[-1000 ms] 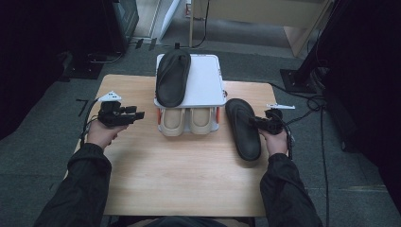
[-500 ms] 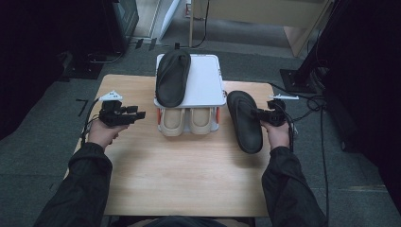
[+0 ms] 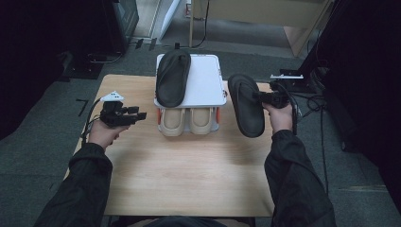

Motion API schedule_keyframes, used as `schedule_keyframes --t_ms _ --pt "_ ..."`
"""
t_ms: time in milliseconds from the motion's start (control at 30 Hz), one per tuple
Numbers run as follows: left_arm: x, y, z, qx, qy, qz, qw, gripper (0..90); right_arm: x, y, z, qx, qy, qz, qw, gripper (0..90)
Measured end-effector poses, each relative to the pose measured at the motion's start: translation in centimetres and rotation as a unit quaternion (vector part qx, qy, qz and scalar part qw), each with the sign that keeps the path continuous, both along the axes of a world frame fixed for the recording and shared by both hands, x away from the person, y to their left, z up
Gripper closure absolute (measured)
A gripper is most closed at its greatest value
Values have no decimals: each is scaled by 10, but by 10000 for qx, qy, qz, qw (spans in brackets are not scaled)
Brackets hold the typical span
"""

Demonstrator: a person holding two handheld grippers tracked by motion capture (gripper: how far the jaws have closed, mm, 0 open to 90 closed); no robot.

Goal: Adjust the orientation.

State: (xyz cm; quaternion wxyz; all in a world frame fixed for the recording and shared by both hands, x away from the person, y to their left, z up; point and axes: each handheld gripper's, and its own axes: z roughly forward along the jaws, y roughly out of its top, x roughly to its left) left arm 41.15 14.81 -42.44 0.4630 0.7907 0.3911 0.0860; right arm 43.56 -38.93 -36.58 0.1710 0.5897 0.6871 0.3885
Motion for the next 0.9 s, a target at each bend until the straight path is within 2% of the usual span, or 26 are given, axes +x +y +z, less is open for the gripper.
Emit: schedule_keyframes --t_ms 300,533,667,900 --pt "-1 -2 0 -30 -34 -52 10000 480 16 11 46 8 -276 1 9996 715" --pt "-1 -1 0 -66 -32 -62 10000 480 32 40 75 -17 -390 189 9991 716" --pt "-1 0 0 -76 -19 -78 9999 480 44 62 78 -9 -366 287 9989 715" --pt "0 0 -1 -96 9 -118 9999 480 62 99 69 33 -235 403 9989 715"
